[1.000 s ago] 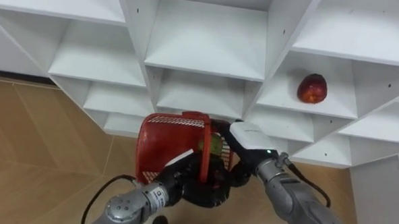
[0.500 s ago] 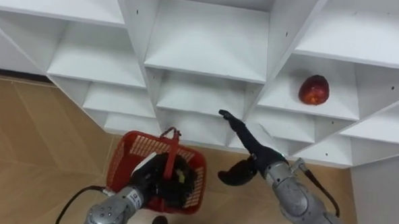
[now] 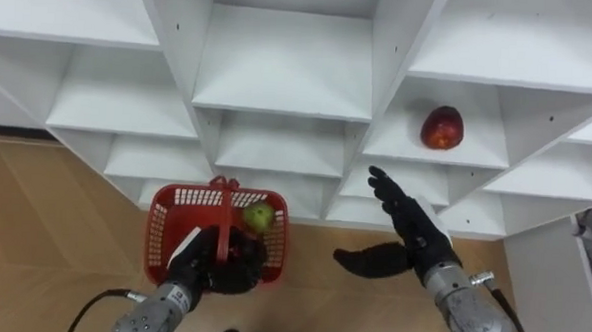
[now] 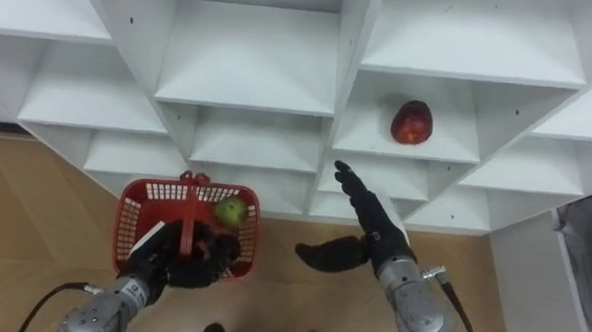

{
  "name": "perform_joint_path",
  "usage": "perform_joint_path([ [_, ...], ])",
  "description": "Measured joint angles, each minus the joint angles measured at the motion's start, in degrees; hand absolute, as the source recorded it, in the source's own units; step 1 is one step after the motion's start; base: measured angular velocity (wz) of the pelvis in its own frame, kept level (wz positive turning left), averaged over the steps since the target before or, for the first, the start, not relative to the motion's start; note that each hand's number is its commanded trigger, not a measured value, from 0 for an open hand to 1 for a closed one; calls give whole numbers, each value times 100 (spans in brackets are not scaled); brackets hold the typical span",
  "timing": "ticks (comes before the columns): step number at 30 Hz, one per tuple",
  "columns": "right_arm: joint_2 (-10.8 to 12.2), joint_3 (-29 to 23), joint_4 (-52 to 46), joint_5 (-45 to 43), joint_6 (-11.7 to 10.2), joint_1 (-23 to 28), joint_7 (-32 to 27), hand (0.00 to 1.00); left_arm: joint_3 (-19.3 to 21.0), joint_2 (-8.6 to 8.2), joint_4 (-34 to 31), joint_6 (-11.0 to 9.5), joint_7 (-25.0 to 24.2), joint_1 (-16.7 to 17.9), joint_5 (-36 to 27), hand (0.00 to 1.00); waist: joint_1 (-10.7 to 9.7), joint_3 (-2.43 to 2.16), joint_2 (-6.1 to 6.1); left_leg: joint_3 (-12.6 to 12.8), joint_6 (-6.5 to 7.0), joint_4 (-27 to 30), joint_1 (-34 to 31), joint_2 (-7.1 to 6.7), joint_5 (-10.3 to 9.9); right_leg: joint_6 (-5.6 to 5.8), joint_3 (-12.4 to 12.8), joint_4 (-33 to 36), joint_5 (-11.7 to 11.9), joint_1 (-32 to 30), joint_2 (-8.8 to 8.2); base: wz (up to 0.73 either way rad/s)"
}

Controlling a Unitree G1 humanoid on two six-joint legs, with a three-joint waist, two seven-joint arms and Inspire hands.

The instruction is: Collect fruits from the closet

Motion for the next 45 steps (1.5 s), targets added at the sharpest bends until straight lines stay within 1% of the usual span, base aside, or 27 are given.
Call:
perform_joint_path([
  [4, 5, -40, 27, -30, -84, 28, -100, 0, -3, -1, -8, -18, 9, 72, -9, 100, -75, -4, 9, 28, -5, -7, 125, 12, -12, 1, 26, -29, -1, 125, 18, -4],
  [6, 5, -51, 70, -57, -161, 33, -271, 0, -7, -3, -2, -27, 9, 160, -8, 100, -111, -23, 36, 31, -12, -6, 212, 24, -30, 0, 29, -105, 0, 225, 34, 0],
  [7, 5, -69, 70, -72, -167, 33, -305, 0, -8, -5, 2, -27, 9, 180, -8, 100, -114, -28, 46, 39, -13, -6, 229, 27, -35, 0, 35, -107, 0, 244, 37, -4],
  [9, 14, -192, 69, -171, -170, 33, -488, 0, -7, -49, 51, -27, 36, 231, 16, 100, -137, -66, 107, 53, -12, -8, 270, 30, -41, 1, 44, -106, 0, 288, 40, -2],
  [10, 15, -221, 69, -191, -170, 33, -545, 0, -7, -61, 76, -27, 48, 232, 42, 100, -138, -72, 119, 56, -12, -10, 284, 32, -41, 1, 43, -103, 3, 303, 42, -3],
  [12, 18, -291, 47, -211, -171, 33, -780, 0, -2, -72, 162, -27, 78, 268, 111, 100, -132, -78, 138, 102, -13, -52, 397, 38, -41, 1, 75, -104, 5, 367, 47, -7],
  [16, 50, -399, 39, -214, -177, 34, -1061, 0, -3, -86, 184, -27, 89, 282, 110, 100, -149, -76, 143, 115, -21, -56, 460, 52, -47, -3, 92, -112, 7, 437, 63, -1],
  [18, 61, -432, 39, -204, -263, 32, -1254, 0, -5, -122, 184, -27, 129, 289, 105, 100, -161, -68, 159, 119, -22, -55, 466, 54, -47, -3, 92, -105, 7, 437, 65, 0],
  [20, 84, -432, 38, -210, -301, 31, -1404, 0, -12, -150, 183, -26, 182, 313, 100, 100, -188, -64, 176, 120, -22, -55, 467, 56, -47, -5, 92, -103, 9, 439, 67, 0],
  [23, 131, -431, 38, -214, -348, 18, -1635, 0, -29, -157, 179, -26, 223, 313, 99, 100, -243, -45, 206, 120, -22, -55, 460, 57, -46, -6, 91, -101, 9, 434, 68, 0],
  [25, 162, -435, 39, -261, -352, -5, -1768, 0, -21, -157, 172, -26, 228, 313, 104, 100, -279, -41, 212, 119, -23, -56, 459, 58, -47, -6, 92, -103, 8, 430, 69, 0],
  [31, 165, -485, 42, -328, -367, -39, -2093, 0, -22, -173, 138, -26, 208, 314, 110, 100, -284, -37, 204, 90, -32, -79, 453, 58, -52, -10, 55, -103, -1, 430, 65, 1],
  [34, 165, -619, 75, -513, -380, -98, -2266, 0, -19, -169, 138, -26, 175, 319, 99, 100, -282, -25, 183, 84, -34, -100, 455, 56, -50, -12, 50, -100, -15, 428, 64, 0],
  [37, 158, -697, 299, -471, -410, -331, -2506, 0, 11, -154, 139, -26, 171, 313, 94, 100, -304, 6, 131, 80, -35, -107, 454, 56, -51, -11, 47, -100, -29, 424, 63, 0],
  [39, 157, -767, 339, -416, -422, -408, -2596, 0, 34, -154, 143, -26, 171, 301, 92, 100, -299, 28, 67, 67, -41, -98, 416, 57, -56, -14, 30, -97, -46, 398, 62, 4],
  [42, 157, -849, 440, -404, -423, -584, -2707, 0, 87, -151, 162, -12, 173, 291, 99, 100, -287, 27, 13, 41, -44, -24, 244, 64, -64, -23, 18, -77, -41, 273, 66, 4],
  [45, 157, -854, 608, -419, -422, -761, -2826, 0, 84, -150, 226, 13, 187, 283, 106, 100, -276, 28, 6, 16, -42, 56, 133, 67, -85, -25, 4, -39, -50, 188, 62, 1],
])
